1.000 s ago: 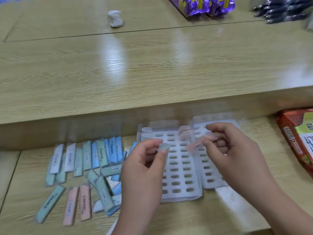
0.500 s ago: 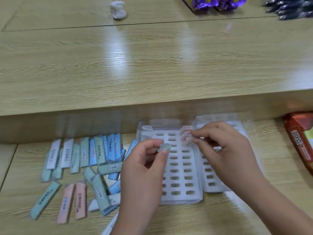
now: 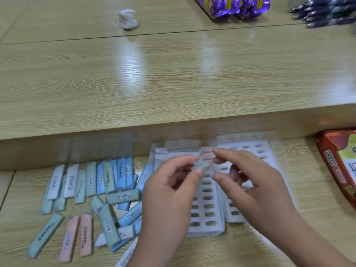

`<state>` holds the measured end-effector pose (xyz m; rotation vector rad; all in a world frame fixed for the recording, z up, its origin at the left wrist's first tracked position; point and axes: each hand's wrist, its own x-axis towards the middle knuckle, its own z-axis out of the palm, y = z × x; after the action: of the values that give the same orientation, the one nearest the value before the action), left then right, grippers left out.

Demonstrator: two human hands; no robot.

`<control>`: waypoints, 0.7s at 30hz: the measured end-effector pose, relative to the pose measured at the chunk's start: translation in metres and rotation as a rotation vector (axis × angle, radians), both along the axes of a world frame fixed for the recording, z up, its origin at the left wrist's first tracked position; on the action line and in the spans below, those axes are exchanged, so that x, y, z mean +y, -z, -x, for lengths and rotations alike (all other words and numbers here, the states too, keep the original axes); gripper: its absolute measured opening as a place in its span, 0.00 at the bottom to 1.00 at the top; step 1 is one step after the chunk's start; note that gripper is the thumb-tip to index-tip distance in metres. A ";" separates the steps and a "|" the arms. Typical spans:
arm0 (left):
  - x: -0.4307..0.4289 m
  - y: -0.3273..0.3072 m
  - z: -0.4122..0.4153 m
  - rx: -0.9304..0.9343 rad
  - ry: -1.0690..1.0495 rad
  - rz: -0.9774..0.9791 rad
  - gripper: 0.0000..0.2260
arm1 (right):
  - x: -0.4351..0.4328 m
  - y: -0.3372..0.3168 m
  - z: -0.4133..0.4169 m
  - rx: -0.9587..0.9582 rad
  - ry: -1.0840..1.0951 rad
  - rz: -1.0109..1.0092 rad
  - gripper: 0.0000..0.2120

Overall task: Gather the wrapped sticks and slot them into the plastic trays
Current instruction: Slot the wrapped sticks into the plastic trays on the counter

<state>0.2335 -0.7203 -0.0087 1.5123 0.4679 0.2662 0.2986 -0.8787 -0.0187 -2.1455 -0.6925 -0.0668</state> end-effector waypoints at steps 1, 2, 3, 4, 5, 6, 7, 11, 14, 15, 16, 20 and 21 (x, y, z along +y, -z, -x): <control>-0.005 -0.003 -0.003 -0.028 0.027 0.003 0.11 | -0.001 -0.004 0.001 0.048 -0.006 -0.069 0.17; -0.011 -0.005 -0.006 -0.061 0.052 0.005 0.11 | -0.003 -0.007 0.000 0.072 0.004 -0.124 0.16; -0.017 -0.006 -0.009 -0.089 0.072 -0.005 0.10 | -0.006 -0.010 -0.001 0.087 0.024 -0.162 0.15; -0.023 -0.007 -0.013 -0.104 0.091 -0.029 0.11 | -0.011 -0.012 -0.003 0.093 0.041 -0.180 0.14; -0.028 -0.007 -0.016 -0.107 0.108 -0.070 0.12 | -0.015 -0.014 -0.005 0.086 0.053 -0.181 0.13; -0.032 -0.007 -0.018 -0.106 0.122 -0.123 0.13 | -0.021 -0.015 -0.007 0.070 0.068 -0.175 0.12; -0.036 -0.006 -0.020 -0.104 0.129 -0.202 0.13 | -0.028 -0.016 -0.012 0.056 0.093 -0.172 0.11; -0.042 0.008 -0.018 -0.064 0.117 -0.732 0.09 | -0.052 -0.013 -0.039 0.051 0.205 -0.168 0.13; -0.048 0.014 -0.015 0.060 0.219 -0.922 0.10 | -0.049 -0.007 -0.056 0.059 0.198 -0.123 0.14; -0.050 0.017 -0.014 0.095 0.246 -0.951 0.11 | -0.044 -0.005 -0.059 0.054 0.184 -0.108 0.13; -0.050 0.019 -0.013 0.116 0.262 -0.967 0.11 | -0.040 -0.002 -0.061 0.046 0.172 -0.092 0.12; -0.051 0.028 -0.013 0.148 0.261 -0.950 0.11 | -0.027 0.014 -0.068 0.055 0.128 -0.038 0.11; -0.051 0.029 -0.013 0.145 0.263 -0.943 0.11 | -0.025 0.018 -0.069 0.059 0.132 -0.034 0.11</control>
<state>0.2463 -0.7709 -0.0380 2.5026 0.2468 0.1724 0.3680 -0.9039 -0.0363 -2.1497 -0.5118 -0.0854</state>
